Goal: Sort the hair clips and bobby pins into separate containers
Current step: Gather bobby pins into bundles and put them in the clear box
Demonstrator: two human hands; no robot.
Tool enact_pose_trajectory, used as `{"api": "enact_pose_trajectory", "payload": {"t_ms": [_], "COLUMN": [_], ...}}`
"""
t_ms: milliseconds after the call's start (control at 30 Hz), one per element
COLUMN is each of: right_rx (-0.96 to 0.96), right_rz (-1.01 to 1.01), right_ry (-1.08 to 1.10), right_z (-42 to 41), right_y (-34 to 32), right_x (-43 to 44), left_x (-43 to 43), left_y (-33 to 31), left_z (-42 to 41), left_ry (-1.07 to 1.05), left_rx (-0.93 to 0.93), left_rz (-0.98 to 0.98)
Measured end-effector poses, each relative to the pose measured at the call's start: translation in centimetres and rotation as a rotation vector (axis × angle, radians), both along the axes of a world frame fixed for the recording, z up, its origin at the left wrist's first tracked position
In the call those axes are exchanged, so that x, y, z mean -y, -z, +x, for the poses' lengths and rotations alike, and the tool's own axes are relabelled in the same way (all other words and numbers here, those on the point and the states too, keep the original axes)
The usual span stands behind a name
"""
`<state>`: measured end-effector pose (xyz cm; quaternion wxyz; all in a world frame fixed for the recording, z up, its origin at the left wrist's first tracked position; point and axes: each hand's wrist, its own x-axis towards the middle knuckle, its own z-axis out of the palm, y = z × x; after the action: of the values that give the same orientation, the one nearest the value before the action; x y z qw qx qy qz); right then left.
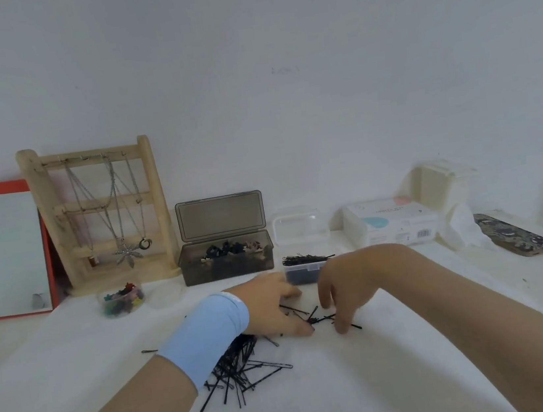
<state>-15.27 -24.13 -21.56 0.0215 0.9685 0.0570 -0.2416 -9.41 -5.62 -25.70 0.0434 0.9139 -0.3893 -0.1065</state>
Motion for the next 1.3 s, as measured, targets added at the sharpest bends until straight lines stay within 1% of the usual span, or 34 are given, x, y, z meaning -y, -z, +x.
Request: {"api": "enact_pose_trajectory", "payload": {"t_ms": [33,133,267,333,400,433,467,500,567,600,633,700,767,867,933,1000,1067,1100,1167,1233,1300], "right_rx": [0.019,0.009,0.018,0.078,0.179,0.224,0.249,0.245,0.183,0.153,0.139,0.155,0.159,0.125,0.129,0.136,0.156,0.186,0.243,0.192,0.139], "right_rz": [-0.004,0.009,0.061,0.142,0.209,0.228,0.233,0.212,0.109,0.082,0.082,0.105,0.128,0.199,0.274,0.392,0.474,0.461,0.342,0.22,0.179], "right_ry": [0.007,0.016,0.003,-0.01,-0.034,-0.036,-0.039,-0.051,-0.088,-0.094,-0.092,-0.089,-0.081,-0.055,-0.055,-0.057,-0.038,-0.033,-0.038,-0.04,-0.059], "right_z": [-0.1,-0.1,0.6,0.9,1.1,1.2,1.3,1.4,1.3,1.3,1.3,1.4,1.5,1.7,1.8,1.8,1.8,1.8,1.8,1.6,1.3], "right_y": [0.3,0.5,0.6,0.5,0.4,0.4,0.4,0.5,0.6,0.7,0.9,1.3,1.5,1.6,1.6,1.4,1.2,1.1,0.9,1.0,1.3], "right_x": [-0.2,-0.9,-1.7,-2.3,-3.1,-3.3,-3.4,-3.3,-3.1,-3.0,-2.9,-2.9,-3.1,-3.6,-4.1,-4.6,-4.8,-4.8,-4.7,-5.0,-5.5], "left_x": [0.0,-0.3,-1.2,-2.0,-3.0,-3.4,-3.9,-4.4,-4.9,-5.0,-4.9,-4.6,-4.3,-4.0,-4.1,-4.6,-5.2,-5.4,-5.4,-4.9,-4.6], "left_y": [0.4,0.5,-0.1,-0.3,-0.5,-0.5,-0.6,-0.6,-0.5,-0.3,-0.2,-0.2,-0.2,-0.3,-0.7,-1.4,-2.0,-2.0,-1.5,-0.9,-0.9], "left_z": [-0.2,-0.5,-0.7,-0.8,-0.9,-1.0,-1.0,-1.1,-1.1,-1.1,-1.0,-0.8,-0.8,-1.0,-1.1,-1.0,-1.2,-1.4,-2.0,-2.3,-2.1], "left_ry": [0.007,0.015,0.013,-0.003,-0.027,-0.046,-0.077,-0.116,-0.172,-0.183,-0.184,-0.145,-0.092,-0.041,-0.063,-0.119,-0.126,-0.118,-0.092,-0.079,-0.081], "left_rx": [0.001,0.013,0.0,0.021,0.058,0.062,0.048,0.029,0.021,0.028,0.034,0.044,0.015,-0.025,-0.068,-0.178,-0.191,-0.156,-0.094,-0.063,-0.043], "left_rz": [0.005,-0.073,-0.093,-0.137,-0.195,-0.191,-0.145,-0.058,0.139,0.173,0.152,0.04,-0.047,-0.096,-0.104,-0.072,0.072,0.152,0.256,0.284,0.247]}}
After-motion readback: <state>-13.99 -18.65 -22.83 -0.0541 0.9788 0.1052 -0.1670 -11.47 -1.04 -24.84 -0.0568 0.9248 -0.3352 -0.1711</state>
